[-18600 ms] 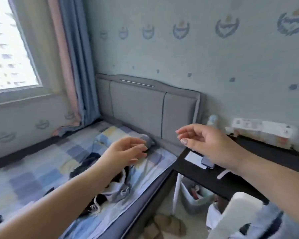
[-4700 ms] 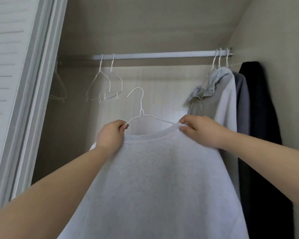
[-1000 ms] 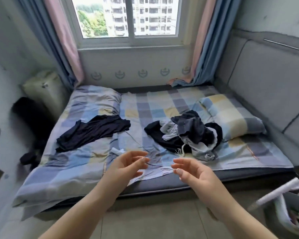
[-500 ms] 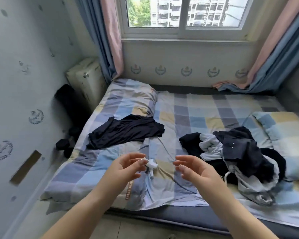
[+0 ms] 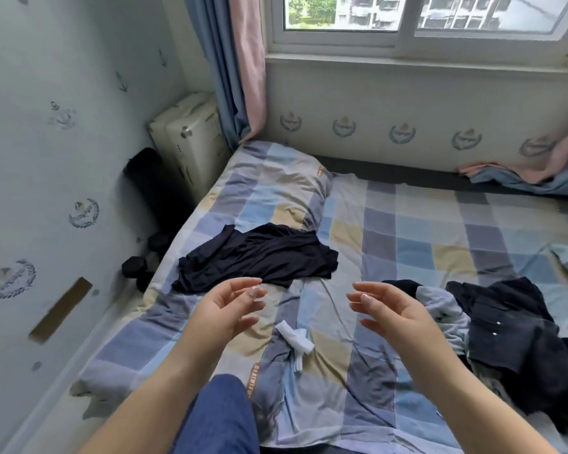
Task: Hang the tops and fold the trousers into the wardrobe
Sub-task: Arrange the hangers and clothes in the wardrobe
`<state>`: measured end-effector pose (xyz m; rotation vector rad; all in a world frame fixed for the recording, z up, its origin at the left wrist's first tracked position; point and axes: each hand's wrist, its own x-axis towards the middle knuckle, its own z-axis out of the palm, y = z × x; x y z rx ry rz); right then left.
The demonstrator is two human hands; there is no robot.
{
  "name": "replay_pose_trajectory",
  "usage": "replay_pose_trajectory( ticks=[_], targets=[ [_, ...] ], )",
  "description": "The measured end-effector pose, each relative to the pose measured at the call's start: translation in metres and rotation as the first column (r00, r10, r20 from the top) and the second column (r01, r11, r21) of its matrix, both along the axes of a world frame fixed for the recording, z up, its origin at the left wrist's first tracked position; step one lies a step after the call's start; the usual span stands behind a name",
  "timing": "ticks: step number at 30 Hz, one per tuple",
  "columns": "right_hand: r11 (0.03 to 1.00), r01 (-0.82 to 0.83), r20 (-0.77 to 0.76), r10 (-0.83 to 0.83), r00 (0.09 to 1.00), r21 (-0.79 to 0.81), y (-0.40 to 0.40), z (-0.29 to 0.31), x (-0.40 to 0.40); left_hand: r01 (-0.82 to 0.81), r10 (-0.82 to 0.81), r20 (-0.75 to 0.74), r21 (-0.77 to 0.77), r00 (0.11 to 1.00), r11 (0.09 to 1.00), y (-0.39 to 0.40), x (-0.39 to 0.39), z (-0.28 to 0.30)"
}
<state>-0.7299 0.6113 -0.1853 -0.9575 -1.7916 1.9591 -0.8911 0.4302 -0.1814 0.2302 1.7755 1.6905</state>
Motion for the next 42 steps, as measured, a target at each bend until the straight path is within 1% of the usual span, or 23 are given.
replay_pose_trajectory(
  ticks=[2, 5, 7, 9, 11, 13, 16, 17, 19, 21, 22, 23, 25, 26, 27, 28, 29, 31, 33, 34, 36, 39, 42],
  targets=[
    [1.000, 0.022, 0.025, -0.022, 0.999, -0.011, 0.008, -0.009, -0.012, 0.011, -0.011, 0.026, -0.012, 1.000, 1.000, 0.014, -0.022, -0.012],
    [0.998, 0.056, 0.043, -0.057, 0.997, 0.007, 0.023, -0.025, -0.034, 0.114, -0.113, 0.043, -0.025, 0.993, 0.993, 0.047, -0.058, -0.030],
    [0.991, 0.132, 0.046, -0.133, 0.990, 0.019, 0.036, -0.034, -0.051, 0.190, -0.189, 0.050, -0.020, 0.981, 0.982, 0.073, -0.087, -0.040],
    [0.966, 0.257, 0.047, -0.258, 0.965, 0.020, 0.052, -0.046, -0.077, 0.296, -0.295, 0.042, -0.017, 0.955, 0.955, 0.109, -0.127, -0.048],
    [0.941, 0.337, 0.057, -0.337, 0.940, 0.023, 0.074, -0.063, -0.118, 0.389, -0.389, 0.011, 0.003, 0.921, 0.921, 0.148, -0.178, -0.058],
    [0.928, 0.370, 0.071, -0.372, 0.925, 0.048, 0.100, -0.080, -0.163, 0.446, -0.446, -0.017, 0.018, 0.895, 0.895, 0.182, -0.225, -0.071],
    [0.920, 0.379, 0.136, -0.390, 0.911, 0.098, 0.149, -0.122, -0.257, 0.476, -0.477, -0.036, -0.037, 0.878, 0.879, 0.225, -0.322, -0.116],
    [0.927, 0.361, 0.177, -0.375, 0.910, 0.107, 0.165, -0.140, -0.288, 0.456, -0.460, -0.032, -0.089, 0.887, 0.885, 0.234, -0.355, -0.134],
    [0.960, 0.256, 0.300, -0.279, 0.912, 0.113, 0.197, -0.184, -0.353, 0.394, -0.403, 0.003, -0.219, 0.915, 0.893, 0.247, -0.421, -0.178],
    [0.991, 0.048, 0.462, -0.103, 0.881, 0.129, 0.217, -0.245, -0.414, 0.393, -0.413, 0.015, -0.343, 0.911, 0.854, 0.256, -0.475, -0.234],
    [0.990, -0.082, 0.545, 0.006, 0.838, 0.115, 0.221, -0.274, -0.440, 0.431, -0.461, 0.026, -0.403, 0.887, 0.807, 0.259, -0.493, -0.266],
    [0.974, -0.206, 0.619, 0.106, 0.778, 0.091, 0.224, -0.303, -0.463, 0.475, -0.525, 0.032, -0.476, 0.850, 0.740, 0.262, -0.508, -0.299],
    [0.915, -0.402, 0.726, 0.260, 0.636, 0.024, 0.229, -0.368, -0.511, 0.541, -0.648, 0.072, -0.623, 0.758, 0.564, 0.271, -0.535, -0.377],
    [0.890, -0.457, 0.751, 0.305, 0.586, -0.004, 0.228, -0.405, -0.532, 0.554, -0.682, 0.104, -0.677, 0.724, 0.485, 0.273, -0.547, -0.423],
    [0.875, -0.485, 0.760, 0.312, 0.570, 0.005, 0.229, -0.428, -0.544, 0.539, -0.701, 0.108, -0.724, 0.705, 0.430, 0.274, -0.553, -0.453],
    [0.859, -0.511, 0.774, 0.303, 0.556, 0.030, 0.229, -0.439, -0.551, 0.504, -0.710, 0.098, -0.771, 0.698, 0.389, 0.276, -0.555, -0.468],
    [0.838, -0.544, 0.799, 0.296, 0.524, 0.046, 0.229, -0.469, -0.563, 0.467, -0.712, 0.084, -0.807, 0.697, 0.362, 0.278, -0.560, -0.496],
    [0.780, -0.625, 0.873, 0.277, 0.402, 0.040, 0.221, -0.520, -0.580, 0.436, -0.751, 0.078, -0.852, 0.656, 0.292, 0.276, -0.560, -0.541],
    [0.758, -0.650, 0.916, 0.219, 0.335, 0.057, 0.210, -0.545, -0.586, 0.382, -0.762, 0.060, -0.889, 0.645, 0.253, 0.275, -0.551, -0.569],
    [0.746, -0.662, 0.925, 0.204, 0.321, 0.065, 0.207, -0.552, -0.587, 0.346, -0.767, 0.044, -0.908, 0.640, 0.237, 0.275, -0.547, -0.578],
    [0.723, -0.683, 0.925, 0.184, 0.332, 0.102, 0.205, -0.561, -0.586, 0.318, -0.783, 0.047, -0.928, 0.620, 0.196, 0.276, -0.542, -0.588],
    [0.759, -0.631, 0.908, 0.136, 0.396, 0.162, 0.204, -0.559, -0.583, 0.333, -0.794, 0.086, -0.931, 0.601, 0.151, 0.277, -0.542, -0.590],
    [0.803, -0.549, 0.873, 0.075, 0.481, 0.233, 0.202, -0.553, -0.583, 0.307, -0.812, 0.046, -0.937, 0.582, 0.167, 0.278, -0.547, -0.593]
  ],
)
